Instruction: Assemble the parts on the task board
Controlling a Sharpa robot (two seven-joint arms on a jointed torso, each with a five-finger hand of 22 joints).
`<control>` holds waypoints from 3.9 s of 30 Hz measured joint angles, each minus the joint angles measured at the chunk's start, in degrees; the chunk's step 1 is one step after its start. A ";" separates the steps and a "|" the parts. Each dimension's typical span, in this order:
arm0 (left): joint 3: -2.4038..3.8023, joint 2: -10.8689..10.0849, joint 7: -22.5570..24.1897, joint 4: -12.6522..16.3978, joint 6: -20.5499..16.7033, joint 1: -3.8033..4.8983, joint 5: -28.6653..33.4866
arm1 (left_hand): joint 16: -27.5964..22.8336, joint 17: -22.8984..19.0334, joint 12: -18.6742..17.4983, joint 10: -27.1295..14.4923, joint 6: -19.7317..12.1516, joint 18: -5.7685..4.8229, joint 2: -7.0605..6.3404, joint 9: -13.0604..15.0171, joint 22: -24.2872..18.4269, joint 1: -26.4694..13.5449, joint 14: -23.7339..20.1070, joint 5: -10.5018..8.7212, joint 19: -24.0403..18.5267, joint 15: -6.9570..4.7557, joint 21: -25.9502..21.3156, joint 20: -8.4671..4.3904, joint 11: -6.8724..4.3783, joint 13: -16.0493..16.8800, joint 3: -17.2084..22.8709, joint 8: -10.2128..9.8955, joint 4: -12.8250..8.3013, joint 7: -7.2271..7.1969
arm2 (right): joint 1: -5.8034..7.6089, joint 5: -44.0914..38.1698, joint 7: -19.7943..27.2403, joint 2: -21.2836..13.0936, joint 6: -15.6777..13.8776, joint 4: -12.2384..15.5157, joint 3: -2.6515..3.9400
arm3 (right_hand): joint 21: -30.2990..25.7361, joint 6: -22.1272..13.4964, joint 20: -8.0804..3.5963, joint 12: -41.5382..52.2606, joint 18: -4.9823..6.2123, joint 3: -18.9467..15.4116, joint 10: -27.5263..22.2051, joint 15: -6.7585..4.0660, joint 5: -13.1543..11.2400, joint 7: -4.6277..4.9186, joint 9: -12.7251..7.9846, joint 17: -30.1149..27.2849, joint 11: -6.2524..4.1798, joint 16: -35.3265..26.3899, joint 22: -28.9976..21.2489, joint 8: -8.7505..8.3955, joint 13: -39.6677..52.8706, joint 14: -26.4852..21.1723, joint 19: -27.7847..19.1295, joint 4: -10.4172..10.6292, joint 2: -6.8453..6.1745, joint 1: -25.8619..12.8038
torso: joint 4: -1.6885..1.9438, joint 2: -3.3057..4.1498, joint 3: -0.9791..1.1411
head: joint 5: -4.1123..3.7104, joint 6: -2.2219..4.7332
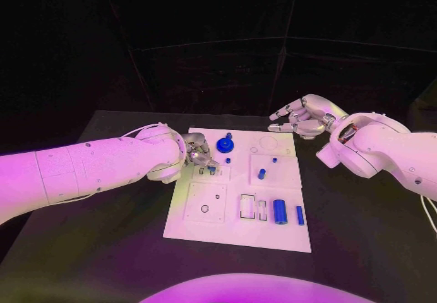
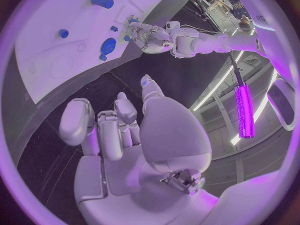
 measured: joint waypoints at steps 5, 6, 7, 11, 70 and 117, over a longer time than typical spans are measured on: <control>-0.08 0.20 -0.49 -0.03 0.77 -0.22 -0.37 | 0.00 0.00 0.00 0.00 0.00 0.00 0.23 0.14 -0.18 -0.23 0.00 -0.20 0.00 0.00 0.00 0.00 0.00 -0.76 0.57 0.00 -0.09 0.00 | 0.00 -0.23 0.04 0.06 0.07 -0.03 0.00 | 0.00 0.00 0.00 0.00 0.00 0.00 0.00 0.00 0.00 0.00 0.00 0.00 0.00 0.00 0.00 0.00 0.00 0.00 0.00 0.00 0.00 0.00 | 0.00 0.00 0.00 | 0.04 -0.07; -0.10 0.24 -0.62 -0.07 1.03 -0.26 -0.44 | 0.00 0.00 -0.10 0.00 0.00 0.00 0.23 0.14 -0.18 -0.23 0.00 -0.20 0.00 0.00 0.00 0.00 0.00 -0.81 0.57 0.00 -0.09 0.00 | 0.00 -0.29 0.05 0.06 0.08 -0.03 0.00 | 0.00 0.00 0.00 0.00 0.00 0.00 0.00 0.00 0.00 0.00 0.00 0.00 0.00 0.00 0.00 0.00 0.00 0.00 0.00 0.00 0.00 0.00 | 0.00 0.00 0.01 | 0.06 -0.07; -0.10 0.25 -0.70 -0.09 1.21 -0.27 -0.48 | 0.00 0.00 -0.22 -0.01 0.00 0.00 0.23 0.18 -0.18 -0.22 0.00 -0.21 0.00 0.00 0.00 0.00 0.01 -0.84 0.59 0.00 -0.11 0.01 | 0.00 -0.33 0.05 0.06 0.10 -0.03 0.00 | 0.00 0.00 0.00 0.00 0.00 0.00 0.00 0.00 0.00 0.00 0.00 0.00 0.00 0.00 0.00 0.00 0.00 0.00 0.00 0.00 0.00 0.00 | 0.00 0.00 0.01 | 0.07 -0.07; -0.09 0.26 -1.03 -0.24 1.93 -0.27 -0.62 | 0.00 0.00 -0.22 -0.01 0.01 0.00 0.23 0.29 -0.17 -0.23 0.00 -0.21 0.00 0.00 0.00 0.00 0.01 -0.84 0.64 0.22 -0.16 0.01 | 0.00 -0.50 0.07 0.06 0.16 -0.03 0.00 | 0.00 0.00 0.00 0.00 0.00 0.00 0.00 0.00 0.00 0.00 0.00 0.00 0.00 0.00 0.00 0.00 -0.05 0.00 0.00 0.00 0.00 0.00 | 0.00 -0.01 0.02 | 0.09 -0.08; -0.08 2.40 -2.16 -2.73 4.90 -0.28 -1.02 | 0.00 0.00 3.52 1.64 1.84 -0.88 -2.12 2.35 2.19 -12.97 0.00 -0.37 1.23 -0.41 0.84 -0.82 -1.25 2.92 4.88 3.63 -1.88 -1.88 | -0.01 -0.98 0.22 0.62 0.57 -0.38 -0.01 | -0.21 0.00 -0.22 0.00 0.00 -0.53 0.00 0.00 0.00 0.00 -0.01 -0.02 0.00 -0.22 -0.26 0.00 -0.27 0.00 -0.21 0.22 0.00 0.00 | 0.00 -0.01 0.04 | -0.26 -0.55; 6.68 1.56 -1.53 -10.38 11.05 5.42 2.94 | 0.00 0.00 -5.16 -5.86 -4.55 -0.87 1.28 -0.97 -3.33 -7.40 0.00 -4.59 -1.54 0.84 -3.43 0.50 1.73 -9.43 -22.78 -1.15 7.73 1.41 | -0.01 -1.01 0.60 1.06 0.61 -1.66 -0.01 | -0.68 0.00 -0.22 -0.46 0.00 -1.81 -0.21 0.00 -0.30 0.00 -0.02 0.00 0.21 -0.54 -1.24 0.28 -0.87 0.00 -0.63 1.18 0.53 -0.54 | -0.01 -0.03 0.02 | -0.35 0.22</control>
